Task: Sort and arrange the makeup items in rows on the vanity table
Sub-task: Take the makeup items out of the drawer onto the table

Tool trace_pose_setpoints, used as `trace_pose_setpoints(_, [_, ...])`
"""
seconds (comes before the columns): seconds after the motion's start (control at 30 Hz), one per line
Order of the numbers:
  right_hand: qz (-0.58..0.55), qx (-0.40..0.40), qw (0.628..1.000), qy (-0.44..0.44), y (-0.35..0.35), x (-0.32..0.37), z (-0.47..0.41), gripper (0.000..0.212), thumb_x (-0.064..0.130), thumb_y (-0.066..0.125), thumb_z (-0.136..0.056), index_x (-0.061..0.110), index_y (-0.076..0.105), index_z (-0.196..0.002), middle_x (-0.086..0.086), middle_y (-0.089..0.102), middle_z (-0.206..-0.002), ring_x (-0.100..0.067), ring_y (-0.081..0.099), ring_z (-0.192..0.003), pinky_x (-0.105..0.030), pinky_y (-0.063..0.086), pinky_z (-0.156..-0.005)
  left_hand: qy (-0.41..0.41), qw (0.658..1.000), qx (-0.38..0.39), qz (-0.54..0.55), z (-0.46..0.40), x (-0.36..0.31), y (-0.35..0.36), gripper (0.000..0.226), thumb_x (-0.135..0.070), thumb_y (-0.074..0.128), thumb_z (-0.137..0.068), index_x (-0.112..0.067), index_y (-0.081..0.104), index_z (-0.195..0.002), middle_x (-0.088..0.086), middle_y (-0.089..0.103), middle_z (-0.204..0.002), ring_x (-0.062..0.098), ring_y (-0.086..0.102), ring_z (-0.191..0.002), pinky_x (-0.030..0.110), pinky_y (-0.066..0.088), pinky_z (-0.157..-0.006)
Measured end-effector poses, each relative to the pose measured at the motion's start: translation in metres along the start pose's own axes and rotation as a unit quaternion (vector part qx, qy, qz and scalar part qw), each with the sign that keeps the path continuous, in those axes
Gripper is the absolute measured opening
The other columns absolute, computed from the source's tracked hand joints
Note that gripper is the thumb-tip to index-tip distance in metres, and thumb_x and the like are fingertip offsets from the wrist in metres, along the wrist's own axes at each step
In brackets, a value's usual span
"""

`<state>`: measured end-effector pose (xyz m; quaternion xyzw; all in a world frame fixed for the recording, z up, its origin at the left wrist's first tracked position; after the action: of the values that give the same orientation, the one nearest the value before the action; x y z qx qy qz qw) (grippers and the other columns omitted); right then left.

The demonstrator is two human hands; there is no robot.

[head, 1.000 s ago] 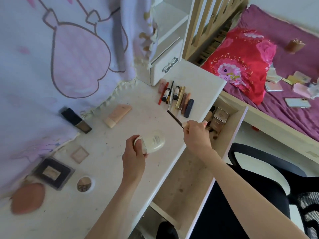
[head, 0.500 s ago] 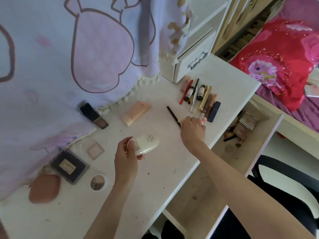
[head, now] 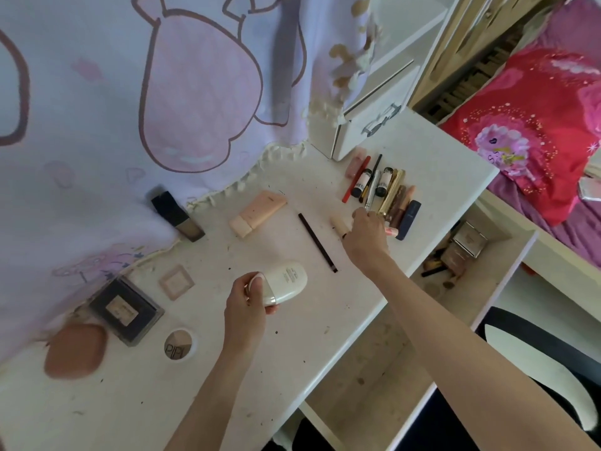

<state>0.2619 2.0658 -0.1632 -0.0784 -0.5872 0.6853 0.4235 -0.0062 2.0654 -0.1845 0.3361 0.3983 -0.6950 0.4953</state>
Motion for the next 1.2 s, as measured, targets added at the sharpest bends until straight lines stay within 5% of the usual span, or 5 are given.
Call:
trace_pose_setpoints(0.37, [0.147, 0.012, 0.989, -0.031, -0.007, 0.009, -0.025, 0.028, 0.024, 0.043, -0.098, 0.007, 0.048, -0.12, -0.015, 0.06, -0.109, -0.032, 0.059, -0.095, -0.035, 0.04, -0.063, 0.005, 1.0, -0.006, -0.009, -0.005, -0.006, -0.005, 0.012, -0.024, 0.043, -0.097, -0.023, 0.055, -0.101, -0.006, 0.059, -0.096, 0.014, 0.065, -0.064, 0.031, 0.054, -0.07])
trace_pose_setpoints(0.63, [0.147, -0.002, 0.988, -0.037, -0.008, 0.02, -0.035, 0.027, 0.02, 0.042, -0.096, 0.003, 0.055, -0.112, -0.017, 0.058, -0.112, -0.033, 0.052, -0.105, -0.036, 0.04, -0.07, -0.001, 1.0, -0.006, -0.007, -0.011, -0.001, -0.015, 0.012, -0.025, 0.048, -0.095, -0.023, 0.056, -0.103, 0.001, 0.058, -0.102, 0.023, 0.069, -0.071, 0.026, 0.055, -0.064])
trace_pose_setpoints(0.77, [0.181, -0.06, 0.972, -0.136, -0.004, 0.044, -0.01, 0.039, 0.034, 0.039, -0.097, 0.012, 0.049, -0.128, -0.01, 0.049, -0.132, -0.028, 0.038, -0.125, -0.042, 0.034, -0.097, 0.004, 0.998, -0.055, -0.025, -0.016, -0.004, -0.026, 0.01, -0.024, 0.048, -0.094, -0.022, 0.056, -0.101, 0.002, 0.061, -0.099, 0.021, 0.066, -0.073, 0.015, 0.049, -0.055])
trace_pose_setpoints(1.0, [0.231, 0.042, 0.942, -0.24, 0.077, 0.042, 0.048, 0.062, 0.054, 0.023, -0.096, 0.027, 0.007, -0.149, -0.005, -0.002, -0.159, -0.027, -0.008, -0.145, -0.05, -0.005, -0.114, -0.02, 0.995, -0.101, -0.005, -0.058, -0.025, -0.025, 0.027, -0.022, 0.046, -0.096, -0.01, 0.053, -0.118, 0.004, 0.053, -0.108, 0.029, 0.058, -0.1, 0.031, 0.052, -0.072])
trace_pose_setpoints(1.2, [0.22, 0.008, 0.942, -0.251, 0.073, 0.037, 0.039, 0.054, 0.035, 0.022, -0.1, 0.021, 0.006, -0.15, -0.006, -0.004, -0.158, -0.027, -0.012, -0.144, -0.044, -0.007, -0.115, -0.027, 0.995, -0.09, -0.016, -0.089, -0.032, -0.006, 0.029, -0.018, 0.047, -0.095, -0.001, 0.053, -0.118, 0.008, 0.053, -0.11, 0.032, 0.056, -0.106, 0.044, 0.051, -0.088])
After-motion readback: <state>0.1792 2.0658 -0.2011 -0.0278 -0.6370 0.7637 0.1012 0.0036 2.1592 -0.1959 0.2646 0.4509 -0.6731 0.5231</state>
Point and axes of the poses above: each hand's wrist, its own z-axis away from the middle knuckle, its own y-axis out of the palm, x = y × z, the point moved 10 cm from there along -z, towards the middle knuckle
